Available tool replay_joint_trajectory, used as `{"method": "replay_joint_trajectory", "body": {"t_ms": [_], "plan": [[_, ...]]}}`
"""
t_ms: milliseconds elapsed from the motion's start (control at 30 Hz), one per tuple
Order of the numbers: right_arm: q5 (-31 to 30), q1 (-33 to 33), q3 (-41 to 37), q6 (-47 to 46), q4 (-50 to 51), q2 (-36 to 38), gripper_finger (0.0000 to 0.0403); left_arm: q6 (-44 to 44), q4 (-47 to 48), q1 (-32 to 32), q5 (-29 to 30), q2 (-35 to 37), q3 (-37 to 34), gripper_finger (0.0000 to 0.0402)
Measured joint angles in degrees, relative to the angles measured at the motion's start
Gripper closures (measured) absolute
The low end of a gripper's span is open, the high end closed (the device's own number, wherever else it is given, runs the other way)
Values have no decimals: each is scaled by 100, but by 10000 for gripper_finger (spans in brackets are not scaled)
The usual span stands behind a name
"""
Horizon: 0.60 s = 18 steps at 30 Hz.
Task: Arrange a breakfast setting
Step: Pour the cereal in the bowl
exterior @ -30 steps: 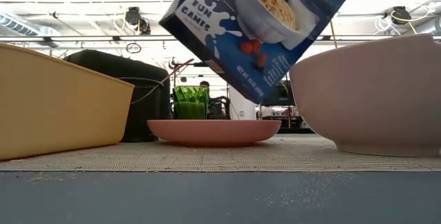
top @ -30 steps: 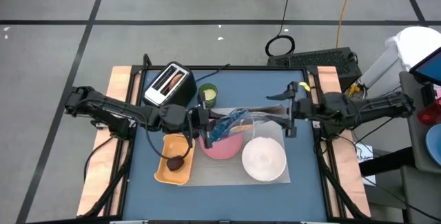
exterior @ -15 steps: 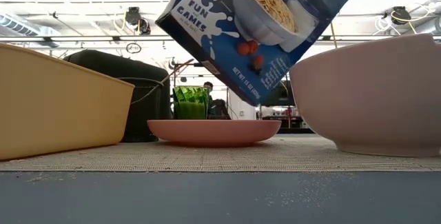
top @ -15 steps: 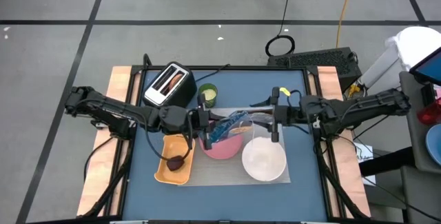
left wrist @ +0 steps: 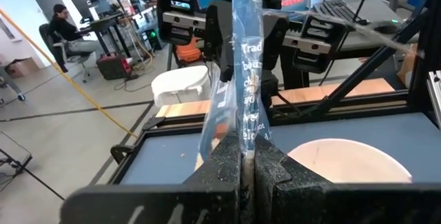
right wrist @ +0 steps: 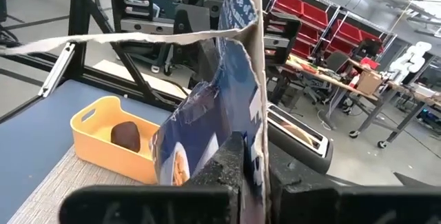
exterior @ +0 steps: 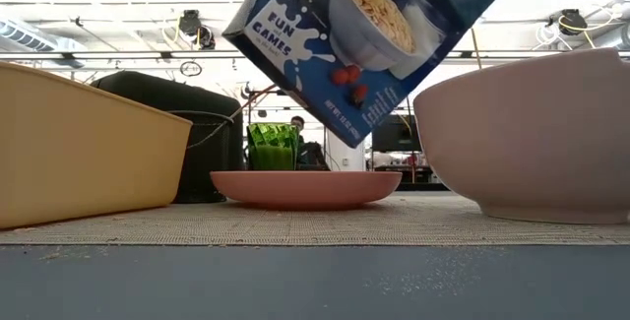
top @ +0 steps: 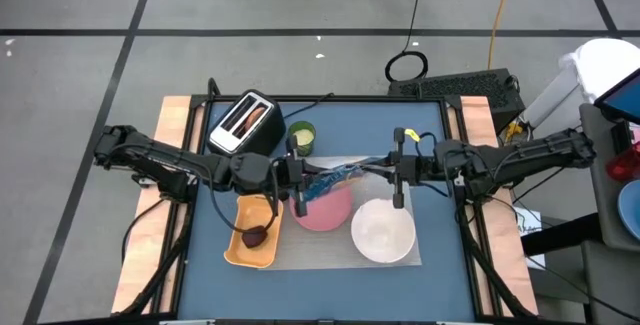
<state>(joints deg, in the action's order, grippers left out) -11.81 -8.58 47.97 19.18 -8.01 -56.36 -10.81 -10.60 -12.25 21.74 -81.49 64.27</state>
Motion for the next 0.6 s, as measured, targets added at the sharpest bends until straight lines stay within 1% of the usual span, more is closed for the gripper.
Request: {"method": "replay_joint_trajectory", "body": {"t_ms": [100,300,533,600], "plan": [[4,-2,-2,0,-15,0,396,0,-10,0,4,0,0,395],[9,-2,-2,13,-75,-6,400,44,-67,0,-9,2,15,378],[4,0,-4,59,-66,-13,401,44,-55,2,-24,2,15,374],[2,0,-4,61,-72,-13,402,68,-42,2,-26,2,15,366]]}}
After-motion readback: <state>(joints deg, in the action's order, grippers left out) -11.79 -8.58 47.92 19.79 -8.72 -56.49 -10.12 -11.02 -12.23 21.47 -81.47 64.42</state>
